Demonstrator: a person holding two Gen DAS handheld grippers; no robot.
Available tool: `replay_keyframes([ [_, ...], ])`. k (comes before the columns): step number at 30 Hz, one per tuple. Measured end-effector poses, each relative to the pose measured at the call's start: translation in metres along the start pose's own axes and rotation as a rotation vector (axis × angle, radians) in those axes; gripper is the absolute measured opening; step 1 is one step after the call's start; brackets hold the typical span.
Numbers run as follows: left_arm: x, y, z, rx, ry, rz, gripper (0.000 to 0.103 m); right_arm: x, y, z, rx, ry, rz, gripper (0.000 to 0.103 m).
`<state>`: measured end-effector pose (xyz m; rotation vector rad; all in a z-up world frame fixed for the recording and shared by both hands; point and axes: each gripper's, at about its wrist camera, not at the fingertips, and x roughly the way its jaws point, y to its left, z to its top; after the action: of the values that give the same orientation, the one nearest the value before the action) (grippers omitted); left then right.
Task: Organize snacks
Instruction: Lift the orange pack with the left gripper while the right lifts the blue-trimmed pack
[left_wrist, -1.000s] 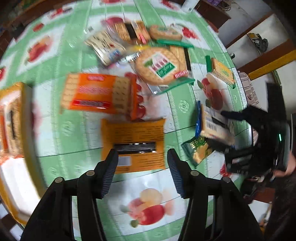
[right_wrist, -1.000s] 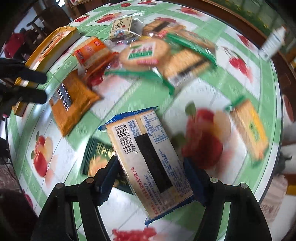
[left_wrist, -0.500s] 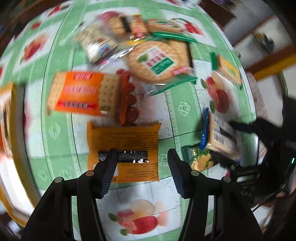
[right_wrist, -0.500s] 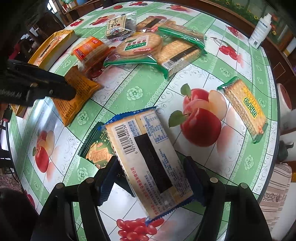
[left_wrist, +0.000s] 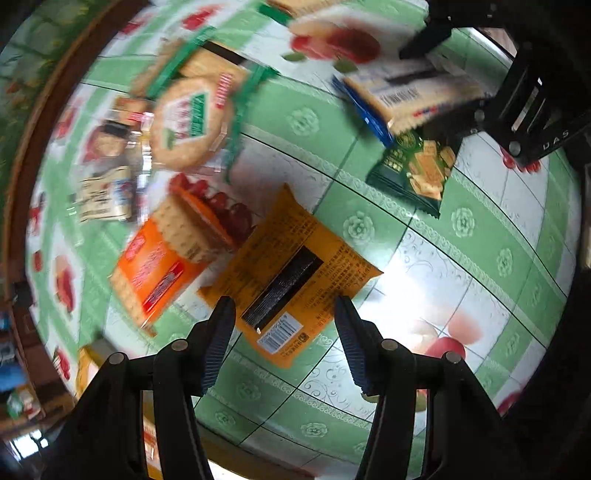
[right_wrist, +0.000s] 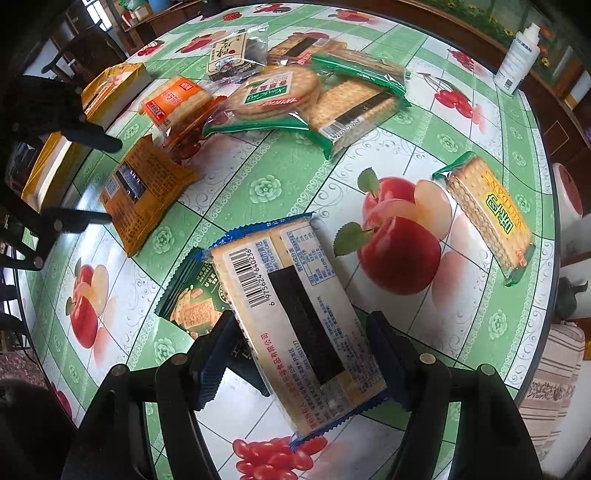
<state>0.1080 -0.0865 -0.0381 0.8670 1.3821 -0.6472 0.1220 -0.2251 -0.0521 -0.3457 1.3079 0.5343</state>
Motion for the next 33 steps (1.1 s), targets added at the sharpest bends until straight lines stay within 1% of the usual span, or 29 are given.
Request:
replay_keyframes([
  [3, 0.004, 0.009, 0.013, 0.012, 0.022, -0.088, 0.054, 0.000, -0.005, 0.001, 0.026, -0.002, 0.007, 0.073],
  [5, 0.006, 0.018, 0.023, 0.016, 0.033, -0.132, 0.058, 0.001, -0.008, 0.001, 0.045, -0.003, 0.009, 0.073],
  [6, 0.007, 0.021, 0.027, 0.017, 0.042, -0.157, 0.063, 0.001, -0.011, 0.001, 0.053, -0.003, 0.011, 0.071],
  [7, 0.011, 0.031, 0.036, 0.022, 0.048, -0.174, 0.071, 0.001, -0.012, 0.002, 0.063, -0.003, 0.010, 0.071],
  [8, 0.013, 0.030, 0.036, 0.028, 0.057, -0.188, 0.076, 0.001, -0.013, 0.002, 0.067, -0.004, 0.008, 0.071],
  [9, 0.015, 0.026, 0.036, 0.049, 0.055, -0.190, 0.084, 0.001, -0.014, 0.002, 0.071, -0.003, 0.010, 0.071],
  [10, 0.016, 0.023, 0.036, 0.067, 0.053, -0.177, 0.085, 0.001, -0.015, 0.003, 0.074, -0.002, 0.012, 0.071],
  [13, 0.017, 0.012, 0.039, 0.131, 0.044, -0.077, 0.085, 0.001, -0.017, 0.005, 0.084, 0.002, 0.012, 0.071],
  [15, 0.019, 0.006, 0.041, 0.184, 0.045, -0.022, 0.085, 0.001, -0.019, 0.005, 0.089, 0.005, 0.010, 0.071],
  [16, 0.020, 0.004, 0.042, 0.206, 0.048, -0.006, 0.085, 0.002, -0.020, 0.006, 0.090, 0.006, 0.005, 0.071],
  [18, 0.020, 0.001, 0.044, 0.219, 0.056, 0.007, 0.085, 0.002, -0.020, 0.007, 0.092, 0.007, 0.002, 0.071],
  [20, 0.016, 0.004, 0.048, 0.224, 0.055, 0.012, 0.085, 0.003, -0.018, 0.008, 0.099, 0.009, 0.002, 0.071],
  [21, 0.013, 0.006, 0.051, 0.229, 0.040, 0.012, 0.085, 0.003, -0.018, 0.009, 0.101, 0.010, 0.002, 0.071],
  [24, 0.016, 0.015, 0.056, 0.205, 0.041, 0.008, 0.085, 0.004, -0.020, 0.010, 0.111, 0.008, 0.007, 0.072],
  [26, 0.029, 0.026, 0.068, 0.166, 0.081, -0.021, 0.085, 0.005, -0.020, 0.011, 0.116, 0.008, 0.007, 0.072],
  [27, 0.036, 0.033, 0.072, 0.136, 0.110, -0.047, 0.091, 0.005, -0.020, 0.011, 0.115, 0.009, 0.005, 0.072],
  [29, 0.043, 0.039, 0.076, 0.094, 0.152, -0.118, 0.093, 0.006, -0.019, 0.012, 0.114, 0.010, 0.005, 0.072],
  [31, 0.043, 0.037, 0.075, 0.112, 0.157, -0.116, 0.094, 0.006, -0.020, 0.012, 0.117, 0.008, 0.006, 0.072],
  [32, 0.042, 0.035, 0.075, 0.112, 0.148, -0.115, 0.094, 0.007, -0.021, 0.012, 0.117, 0.007, 0.007, 0.072],
  [33, 0.040, 0.036, 0.076, 0.088, 0.131, -0.118, 0.094, 0.007, -0.020, 0.013, 0.117, 0.003, 0.004, 0.072],
])
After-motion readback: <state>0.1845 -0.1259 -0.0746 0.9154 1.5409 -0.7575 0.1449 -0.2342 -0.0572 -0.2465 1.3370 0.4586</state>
